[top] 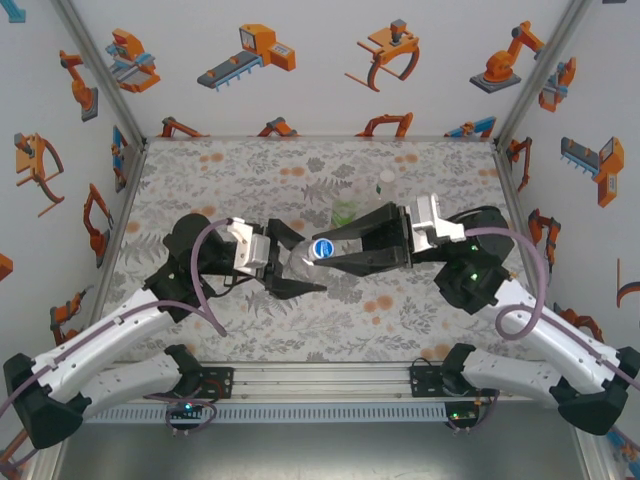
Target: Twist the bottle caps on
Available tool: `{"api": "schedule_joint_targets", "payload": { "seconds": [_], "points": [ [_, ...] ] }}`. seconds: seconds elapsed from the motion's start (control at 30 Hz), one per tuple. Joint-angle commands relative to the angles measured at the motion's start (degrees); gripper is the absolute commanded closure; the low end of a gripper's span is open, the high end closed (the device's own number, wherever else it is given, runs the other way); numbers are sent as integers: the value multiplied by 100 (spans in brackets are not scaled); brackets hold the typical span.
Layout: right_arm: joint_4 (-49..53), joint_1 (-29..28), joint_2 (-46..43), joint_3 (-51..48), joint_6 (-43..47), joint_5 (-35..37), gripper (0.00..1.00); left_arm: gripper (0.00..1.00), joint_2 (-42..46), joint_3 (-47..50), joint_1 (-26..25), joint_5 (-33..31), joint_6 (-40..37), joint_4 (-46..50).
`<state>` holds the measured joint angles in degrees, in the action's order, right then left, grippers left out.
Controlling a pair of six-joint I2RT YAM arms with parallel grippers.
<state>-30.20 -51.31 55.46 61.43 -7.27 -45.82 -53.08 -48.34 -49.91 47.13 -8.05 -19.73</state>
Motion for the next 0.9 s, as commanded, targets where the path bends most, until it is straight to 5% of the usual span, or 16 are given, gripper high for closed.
{"api": "schedule_joint_targets", "payload": {
  "seconds": [0.0,0.3,0.47,0.6,0.67,0.87],
  "points": [
    [1154,-63,35,42,562,1511,86,100,106,175,8,-1916,-86,-588],
    [1136,-72,977,747,-706,3405,96,100,-725,43,-14,-3535,-33,-2095],
    [1683,-219,1237,1019,-993,4870,96,100,-1053,-196,-119,-5026,163,-2222],
    [1822,-265,1334,1171,-995,5173,94,100,-1176,-354,-194,-5417,96,-2114],
    [1841,-274,1340,1211,-922,5077,87,100,-1183,-440,-203,-5323,84,-1925],
    [1371,-274,1023,840,-294,3948,42,100,-1035,-467,-203,-5173,210,-1426]
  ]
}}
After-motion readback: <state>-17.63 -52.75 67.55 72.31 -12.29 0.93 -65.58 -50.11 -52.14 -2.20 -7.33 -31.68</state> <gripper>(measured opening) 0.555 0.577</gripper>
